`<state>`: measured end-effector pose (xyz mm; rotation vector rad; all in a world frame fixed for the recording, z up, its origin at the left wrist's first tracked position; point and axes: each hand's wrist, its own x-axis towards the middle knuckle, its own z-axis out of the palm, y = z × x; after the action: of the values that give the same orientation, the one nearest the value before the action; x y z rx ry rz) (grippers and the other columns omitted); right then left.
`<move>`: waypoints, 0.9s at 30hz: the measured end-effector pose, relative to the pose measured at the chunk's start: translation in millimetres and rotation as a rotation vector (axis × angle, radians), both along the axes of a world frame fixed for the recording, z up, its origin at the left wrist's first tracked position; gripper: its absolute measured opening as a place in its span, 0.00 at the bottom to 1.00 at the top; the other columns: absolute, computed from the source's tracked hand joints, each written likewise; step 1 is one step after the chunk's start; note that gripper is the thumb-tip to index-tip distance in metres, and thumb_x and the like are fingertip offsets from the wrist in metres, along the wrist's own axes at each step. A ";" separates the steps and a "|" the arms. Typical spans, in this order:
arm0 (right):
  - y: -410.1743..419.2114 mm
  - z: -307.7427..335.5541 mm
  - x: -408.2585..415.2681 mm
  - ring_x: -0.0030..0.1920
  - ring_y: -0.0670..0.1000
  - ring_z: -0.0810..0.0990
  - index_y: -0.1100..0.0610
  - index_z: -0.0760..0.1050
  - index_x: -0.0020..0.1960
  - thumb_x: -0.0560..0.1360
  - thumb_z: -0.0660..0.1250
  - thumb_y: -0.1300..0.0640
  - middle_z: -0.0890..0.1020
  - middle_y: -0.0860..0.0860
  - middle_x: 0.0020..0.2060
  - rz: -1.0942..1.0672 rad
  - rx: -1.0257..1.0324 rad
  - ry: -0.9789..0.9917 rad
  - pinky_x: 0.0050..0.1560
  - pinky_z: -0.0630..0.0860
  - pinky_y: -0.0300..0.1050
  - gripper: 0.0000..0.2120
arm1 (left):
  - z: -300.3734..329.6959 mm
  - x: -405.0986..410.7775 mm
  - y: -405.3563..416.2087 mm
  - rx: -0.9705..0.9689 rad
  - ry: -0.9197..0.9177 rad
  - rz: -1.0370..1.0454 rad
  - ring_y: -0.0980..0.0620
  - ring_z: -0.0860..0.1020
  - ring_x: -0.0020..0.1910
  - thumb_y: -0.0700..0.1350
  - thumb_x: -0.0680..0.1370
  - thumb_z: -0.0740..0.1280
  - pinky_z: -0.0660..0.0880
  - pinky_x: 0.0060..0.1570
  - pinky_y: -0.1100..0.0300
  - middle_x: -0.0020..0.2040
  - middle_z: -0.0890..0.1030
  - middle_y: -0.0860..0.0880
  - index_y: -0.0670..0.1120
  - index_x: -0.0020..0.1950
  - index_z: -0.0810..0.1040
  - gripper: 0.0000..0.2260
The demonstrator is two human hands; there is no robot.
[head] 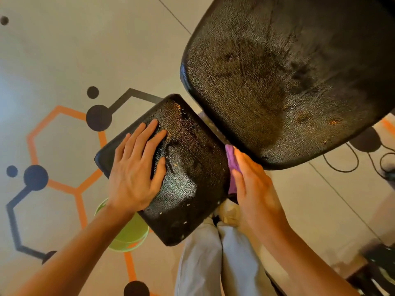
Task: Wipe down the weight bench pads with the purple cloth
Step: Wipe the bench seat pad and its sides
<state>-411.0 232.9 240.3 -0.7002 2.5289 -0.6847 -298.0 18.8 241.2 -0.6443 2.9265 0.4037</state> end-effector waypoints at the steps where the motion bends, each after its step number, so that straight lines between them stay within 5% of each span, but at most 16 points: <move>1: -6.0 1.5 -3.3 0.57 0.59 0.79 0.64 0.72 0.67 0.78 0.60 0.61 0.79 0.59 0.60 0.005 0.017 -0.006 0.60 0.64 0.38 0.18 | -0.3 0.1 0.1 0.001 0.005 0.002 0.49 0.57 0.79 0.52 0.80 0.56 0.54 0.76 0.48 0.78 0.61 0.50 0.48 0.76 0.65 0.24; 9: -73.8 -0.5 -28.7 0.54 0.58 0.77 0.58 0.71 0.62 0.83 0.52 0.59 0.79 0.55 0.55 0.072 0.176 0.001 0.51 0.71 0.49 0.12 | -1.4 0.9 -0.3 0.005 0.011 0.008 0.50 0.57 0.79 0.51 0.80 0.57 0.56 0.75 0.48 0.78 0.61 0.50 0.49 0.76 0.65 0.23; 17: -9.4 -6.3 -5.4 0.66 0.51 0.74 0.59 0.70 0.69 0.80 0.59 0.63 0.75 0.52 0.66 -0.034 -0.190 -0.095 0.67 0.65 0.36 0.18 | -1.3 0.4 -0.2 0.008 0.022 0.002 0.50 0.56 0.79 0.51 0.80 0.56 0.55 0.76 0.48 0.78 0.61 0.51 0.49 0.75 0.65 0.23; 23: 7.5 5.0 9.5 0.69 0.47 0.70 0.61 0.72 0.68 0.79 0.60 0.63 0.74 0.51 0.67 -0.061 -0.298 0.008 0.70 0.66 0.43 0.18 | -1.2 0.7 0.1 0.014 0.040 0.004 0.49 0.58 0.78 0.52 0.80 0.56 0.56 0.75 0.47 0.78 0.62 0.50 0.49 0.75 0.65 0.23; 27: -21.0 -19.6 6.7 0.76 0.53 0.57 0.52 0.66 0.72 0.82 0.53 0.50 0.64 0.47 0.74 0.149 -0.142 0.097 0.76 0.51 0.54 0.20 | -2.7 2.0 -0.4 0.018 0.056 0.002 0.49 0.57 0.78 0.51 0.80 0.57 0.55 0.76 0.47 0.78 0.62 0.50 0.49 0.75 0.65 0.23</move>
<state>-404.3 211.9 220.7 -0.9827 2.5007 -0.8012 -295.9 18.5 238.5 -0.6443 2.9714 0.4556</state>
